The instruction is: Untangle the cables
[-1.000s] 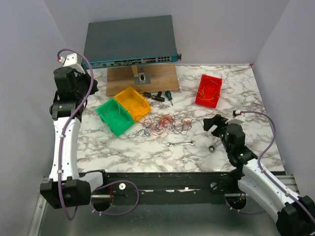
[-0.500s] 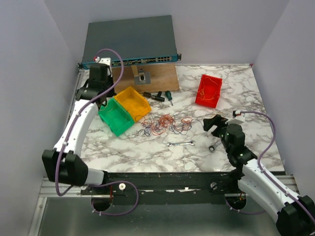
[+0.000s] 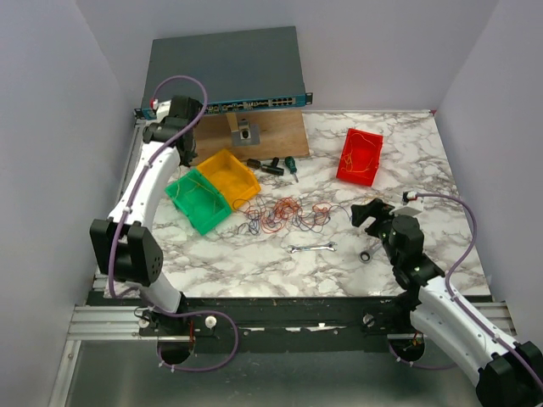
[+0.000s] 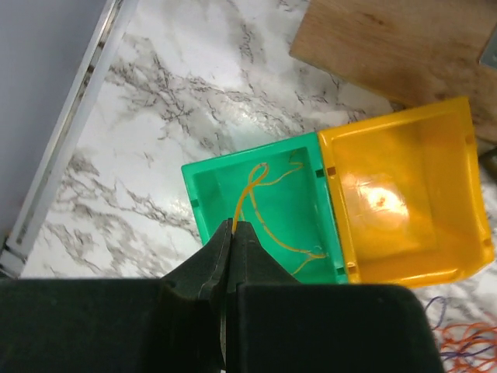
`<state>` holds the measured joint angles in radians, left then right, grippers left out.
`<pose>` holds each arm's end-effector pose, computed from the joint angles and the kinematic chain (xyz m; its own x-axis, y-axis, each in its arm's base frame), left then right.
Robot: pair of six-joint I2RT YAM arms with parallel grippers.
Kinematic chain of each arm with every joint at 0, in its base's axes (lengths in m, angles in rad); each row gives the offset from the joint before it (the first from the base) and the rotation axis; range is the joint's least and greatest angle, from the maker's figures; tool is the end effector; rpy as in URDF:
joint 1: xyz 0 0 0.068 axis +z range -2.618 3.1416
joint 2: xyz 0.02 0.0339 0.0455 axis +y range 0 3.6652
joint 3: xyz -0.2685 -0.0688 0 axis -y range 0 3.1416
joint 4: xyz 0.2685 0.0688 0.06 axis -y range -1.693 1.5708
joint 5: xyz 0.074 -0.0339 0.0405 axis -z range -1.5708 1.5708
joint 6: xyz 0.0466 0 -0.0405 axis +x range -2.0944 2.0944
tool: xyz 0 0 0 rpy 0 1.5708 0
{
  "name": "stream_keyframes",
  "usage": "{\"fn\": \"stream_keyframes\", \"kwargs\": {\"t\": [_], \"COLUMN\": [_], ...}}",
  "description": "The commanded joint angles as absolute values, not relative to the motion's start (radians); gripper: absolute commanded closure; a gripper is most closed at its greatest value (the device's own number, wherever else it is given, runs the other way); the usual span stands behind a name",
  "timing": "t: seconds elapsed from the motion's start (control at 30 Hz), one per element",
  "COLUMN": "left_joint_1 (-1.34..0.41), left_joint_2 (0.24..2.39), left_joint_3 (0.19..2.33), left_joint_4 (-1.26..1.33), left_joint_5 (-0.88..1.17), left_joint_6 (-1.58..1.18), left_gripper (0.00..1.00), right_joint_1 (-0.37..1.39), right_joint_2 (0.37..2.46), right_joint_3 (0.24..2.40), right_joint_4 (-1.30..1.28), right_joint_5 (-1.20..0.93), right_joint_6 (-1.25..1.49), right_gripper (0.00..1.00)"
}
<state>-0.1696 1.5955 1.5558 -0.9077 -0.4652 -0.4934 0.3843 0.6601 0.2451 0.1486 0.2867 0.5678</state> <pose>0.3631 -0.0410 0.3373 -0.6540 -0.3175 -0.6867 -0.4735 0.8797 0.0443 0.1832 0.0599 0.1935 -0.2631 0.4500 -0.8534 0.0413 0.8890 0.4560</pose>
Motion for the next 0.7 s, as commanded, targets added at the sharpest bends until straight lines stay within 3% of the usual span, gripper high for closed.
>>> {"fn": "stream_keyframes", "kwargs": {"t": [0.0, 0.13, 0.37, 0.67], "left_joint_1": [-0.169, -0.185, -0.189, -0.188], "left_joint_2": [1.768, 1.889, 1.864, 1.655], "left_joint_3": [1.789, 1.883, 1.779, 1.499], "left_joint_4": [-1.255, -1.418, -1.307, -0.934], "left_joint_5": [-0.56, -0.523, -0.449, -0.457], "left_joint_6": [-0.823, -0.992, -1.165, -1.26], "left_gripper": [1.0, 1.0, 1.0, 1.0], "right_joint_1": [0.383, 0.384, 0.384, 0.383], "right_joint_2": [0.647, 0.652, 0.651, 0.662], "right_joint_3": [0.227, 0.227, 0.224, 0.22], "right_joint_4": [0.151, 0.152, 0.154, 0.168], "right_joint_5": [0.296, 0.298, 0.295, 0.281], "right_joint_6": [0.574, 0.574, 0.574, 0.573], "right_gripper": [0.11, 0.11, 0.11, 0.11]}}
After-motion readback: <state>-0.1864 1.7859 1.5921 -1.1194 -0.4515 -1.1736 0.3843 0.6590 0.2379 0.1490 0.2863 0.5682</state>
